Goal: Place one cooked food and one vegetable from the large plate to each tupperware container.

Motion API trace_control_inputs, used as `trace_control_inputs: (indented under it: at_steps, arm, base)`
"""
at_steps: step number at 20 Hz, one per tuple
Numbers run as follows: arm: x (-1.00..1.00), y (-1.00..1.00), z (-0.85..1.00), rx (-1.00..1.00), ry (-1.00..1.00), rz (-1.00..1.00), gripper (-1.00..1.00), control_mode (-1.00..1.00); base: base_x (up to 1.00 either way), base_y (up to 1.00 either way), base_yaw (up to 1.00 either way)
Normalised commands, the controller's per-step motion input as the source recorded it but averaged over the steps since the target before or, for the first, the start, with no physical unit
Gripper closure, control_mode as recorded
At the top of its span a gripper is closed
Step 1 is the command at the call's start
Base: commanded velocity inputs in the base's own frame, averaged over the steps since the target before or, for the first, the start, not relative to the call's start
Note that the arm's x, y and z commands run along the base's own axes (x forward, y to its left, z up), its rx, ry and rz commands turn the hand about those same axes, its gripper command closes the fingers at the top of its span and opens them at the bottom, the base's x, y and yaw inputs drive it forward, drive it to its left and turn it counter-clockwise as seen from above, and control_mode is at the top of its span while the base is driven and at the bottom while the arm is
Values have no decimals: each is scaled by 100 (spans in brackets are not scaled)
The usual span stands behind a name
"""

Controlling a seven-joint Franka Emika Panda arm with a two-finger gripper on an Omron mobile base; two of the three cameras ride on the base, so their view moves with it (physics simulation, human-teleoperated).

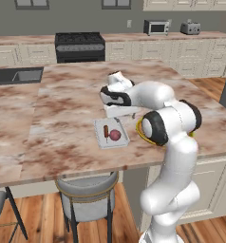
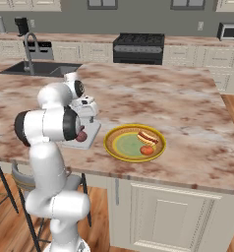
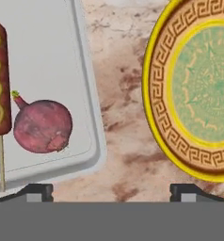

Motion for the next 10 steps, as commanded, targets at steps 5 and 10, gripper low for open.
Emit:
trace_control_inputs:
  at_steps: [5, 10]
  arm:
    - [-100, -100, 17, 0, -13, 0, -100, -100]
    - [-92, -100, 35, 0, -20, -6, -100, -100]
  base:
    - [0, 0, 0]
    - [0, 0, 0]
